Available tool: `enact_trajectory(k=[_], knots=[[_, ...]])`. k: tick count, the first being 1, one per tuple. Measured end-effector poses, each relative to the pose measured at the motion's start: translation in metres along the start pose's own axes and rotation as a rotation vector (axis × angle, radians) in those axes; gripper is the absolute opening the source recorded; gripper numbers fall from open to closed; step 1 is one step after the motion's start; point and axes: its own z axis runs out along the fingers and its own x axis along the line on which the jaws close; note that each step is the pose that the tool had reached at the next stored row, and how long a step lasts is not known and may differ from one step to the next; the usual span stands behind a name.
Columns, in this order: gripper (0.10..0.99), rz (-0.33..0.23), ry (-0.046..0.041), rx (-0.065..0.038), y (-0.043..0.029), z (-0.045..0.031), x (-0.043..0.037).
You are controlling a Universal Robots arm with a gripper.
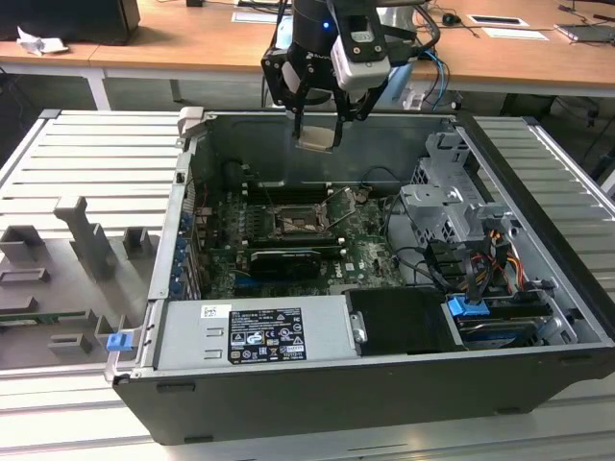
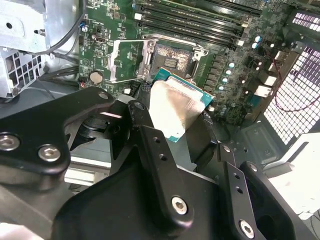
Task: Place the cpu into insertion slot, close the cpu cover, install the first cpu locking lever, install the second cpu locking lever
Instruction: 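Place the cpu into insertion slot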
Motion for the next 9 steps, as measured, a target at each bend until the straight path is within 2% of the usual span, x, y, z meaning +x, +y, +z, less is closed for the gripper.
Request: enact_trajectory(k=[9], knots=[[0.529, 0.097, -0.0086, -0.002, 0.0, 0.0012, -0.0001]])
